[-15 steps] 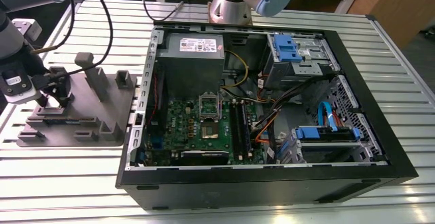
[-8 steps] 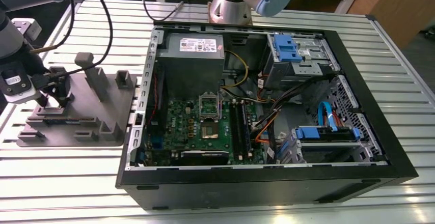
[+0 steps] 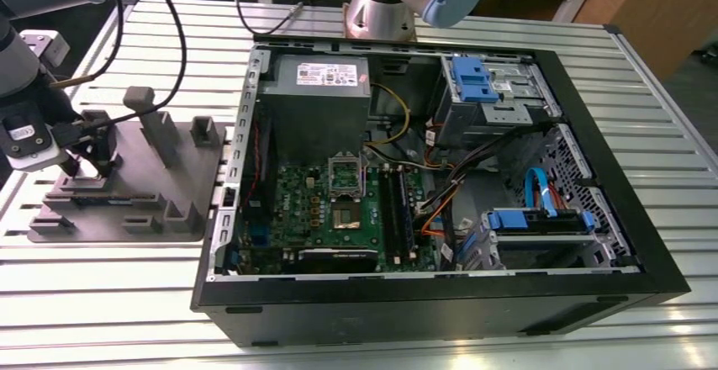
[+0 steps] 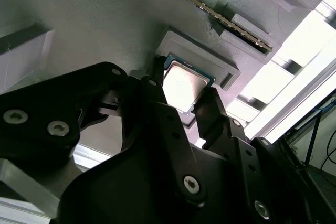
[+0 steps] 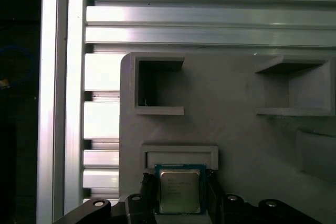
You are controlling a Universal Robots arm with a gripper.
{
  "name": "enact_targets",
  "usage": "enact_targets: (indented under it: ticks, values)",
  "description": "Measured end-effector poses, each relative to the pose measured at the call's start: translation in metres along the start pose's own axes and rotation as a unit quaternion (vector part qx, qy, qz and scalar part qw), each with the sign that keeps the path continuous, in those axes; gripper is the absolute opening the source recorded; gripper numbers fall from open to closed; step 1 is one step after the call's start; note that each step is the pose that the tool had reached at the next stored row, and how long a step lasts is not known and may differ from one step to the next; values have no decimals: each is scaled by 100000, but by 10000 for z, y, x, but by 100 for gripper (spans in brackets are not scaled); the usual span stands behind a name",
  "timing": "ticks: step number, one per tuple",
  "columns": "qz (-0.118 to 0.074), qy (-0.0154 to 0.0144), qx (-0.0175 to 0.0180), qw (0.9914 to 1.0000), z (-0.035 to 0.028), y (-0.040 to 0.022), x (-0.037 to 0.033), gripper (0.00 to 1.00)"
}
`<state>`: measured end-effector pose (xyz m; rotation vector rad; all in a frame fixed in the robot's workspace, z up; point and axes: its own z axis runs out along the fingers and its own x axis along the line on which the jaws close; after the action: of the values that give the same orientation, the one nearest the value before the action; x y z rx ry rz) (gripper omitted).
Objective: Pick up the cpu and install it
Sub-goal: 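Pick up the cpu and move it towards the insertion slot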
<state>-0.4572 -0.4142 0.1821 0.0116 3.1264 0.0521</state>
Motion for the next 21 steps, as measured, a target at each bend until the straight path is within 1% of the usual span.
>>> enact_targets:
  ticks: [16,19,21]
  values:
    - [2,2,2,100000,-13,0,0,51]
    - [2,3,2,100000,-13,0,0,47]
    - [1,0,1,100000,-13,0,0,47]
